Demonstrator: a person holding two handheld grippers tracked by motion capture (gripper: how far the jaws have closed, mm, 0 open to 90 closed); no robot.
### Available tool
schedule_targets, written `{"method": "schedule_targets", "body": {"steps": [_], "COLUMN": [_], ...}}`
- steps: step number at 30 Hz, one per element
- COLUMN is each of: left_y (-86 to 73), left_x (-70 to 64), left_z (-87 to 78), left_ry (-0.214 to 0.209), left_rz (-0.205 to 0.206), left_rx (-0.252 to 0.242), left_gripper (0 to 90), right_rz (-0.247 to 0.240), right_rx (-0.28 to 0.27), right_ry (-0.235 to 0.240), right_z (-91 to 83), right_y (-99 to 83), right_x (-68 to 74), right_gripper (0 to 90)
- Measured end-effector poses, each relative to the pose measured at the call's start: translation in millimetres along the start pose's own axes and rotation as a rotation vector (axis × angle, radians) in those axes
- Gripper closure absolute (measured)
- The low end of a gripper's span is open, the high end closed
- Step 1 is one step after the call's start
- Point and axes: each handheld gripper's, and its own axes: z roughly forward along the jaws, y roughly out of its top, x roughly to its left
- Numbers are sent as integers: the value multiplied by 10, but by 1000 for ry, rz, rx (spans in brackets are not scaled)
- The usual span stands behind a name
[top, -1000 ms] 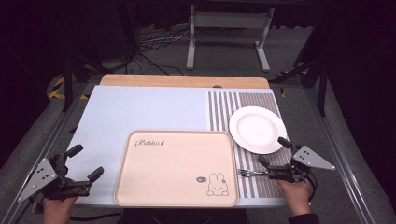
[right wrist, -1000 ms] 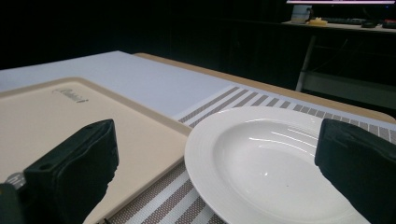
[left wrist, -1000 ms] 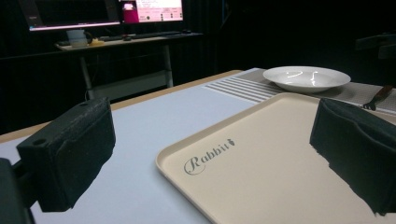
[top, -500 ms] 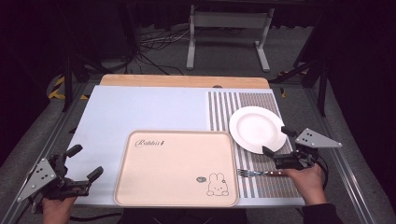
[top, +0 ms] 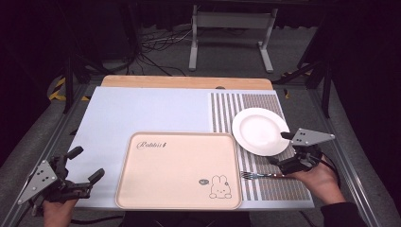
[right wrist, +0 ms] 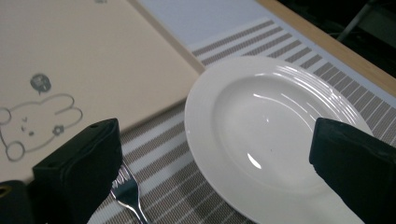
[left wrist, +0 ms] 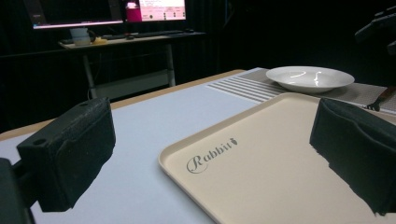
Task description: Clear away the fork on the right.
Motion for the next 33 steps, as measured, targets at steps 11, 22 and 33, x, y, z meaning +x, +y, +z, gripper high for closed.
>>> {"method": "schedule_targets", "body": {"steps": [11,22,33], "left_y": [-4,2,5], "left_x": [2,1,2], "left_z": [6,-1,-8], "left_ry": [-1,1,0], "left_rz": [1,1,-1], "left_rx": [4,2,0], "left_gripper": [8,8,8], "right_rz": [-107,-212,-272], "right_rx": [172,330,449], "right_ry": [57,95,125], "right_z": [17,108,172], "right_y": [147,243,252], "right_x": [-28,-39,-66], "right_gripper": [48,66,74]}}
